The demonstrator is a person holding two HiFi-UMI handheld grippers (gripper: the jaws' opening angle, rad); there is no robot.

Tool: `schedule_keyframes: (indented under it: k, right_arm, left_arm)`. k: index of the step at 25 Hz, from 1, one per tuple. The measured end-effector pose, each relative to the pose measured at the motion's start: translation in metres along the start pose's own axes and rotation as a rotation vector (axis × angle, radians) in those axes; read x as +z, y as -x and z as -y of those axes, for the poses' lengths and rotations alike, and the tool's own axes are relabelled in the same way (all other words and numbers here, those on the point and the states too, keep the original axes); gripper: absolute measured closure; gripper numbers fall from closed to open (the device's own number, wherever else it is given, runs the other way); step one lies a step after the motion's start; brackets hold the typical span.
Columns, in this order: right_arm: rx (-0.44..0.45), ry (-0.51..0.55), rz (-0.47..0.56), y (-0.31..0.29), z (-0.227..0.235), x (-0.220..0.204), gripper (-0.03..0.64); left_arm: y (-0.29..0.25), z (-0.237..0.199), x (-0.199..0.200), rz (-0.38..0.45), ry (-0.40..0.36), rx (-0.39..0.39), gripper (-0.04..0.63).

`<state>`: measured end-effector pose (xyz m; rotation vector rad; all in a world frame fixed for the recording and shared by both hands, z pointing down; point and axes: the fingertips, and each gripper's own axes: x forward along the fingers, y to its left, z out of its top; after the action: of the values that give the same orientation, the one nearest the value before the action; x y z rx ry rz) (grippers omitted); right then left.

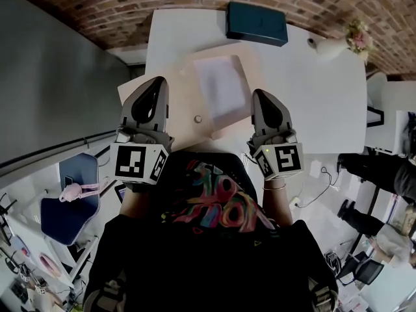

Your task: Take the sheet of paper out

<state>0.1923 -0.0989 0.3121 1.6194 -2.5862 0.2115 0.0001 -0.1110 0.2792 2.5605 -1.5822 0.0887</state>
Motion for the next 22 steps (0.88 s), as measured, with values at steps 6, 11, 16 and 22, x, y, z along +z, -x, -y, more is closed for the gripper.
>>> schedule_keyframes:
  k: [6, 11, 16, 22]
  right_arm:
    - [-0.032, -0.012, -0.010, -0.014, 0.002, -0.006, 0.598]
    - [-0.032, -0.014, -0.023, -0.019, -0.004, -0.009, 0.598]
    - [-0.031, -0.004, -0.040, -0.020, -0.006, -0.012, 0.598]
    - [-0.026, 0.011, -0.086, -0.016, -0.004, -0.027, 0.598]
  left_arm:
    - [-0.020, -0.001, -0.009, -0.030, 0.018, -0.061, 0.568]
    - [-0.023, 0.003, -0.020, -0.054, 0.043, -0.085, 0.568]
    - [-0.023, 0.000, -0.030, -0.072, 0.081, -0.104, 0.566]
    - [-0.025, 0.000, -0.043, -0.095, 0.138, -0.113, 0.566]
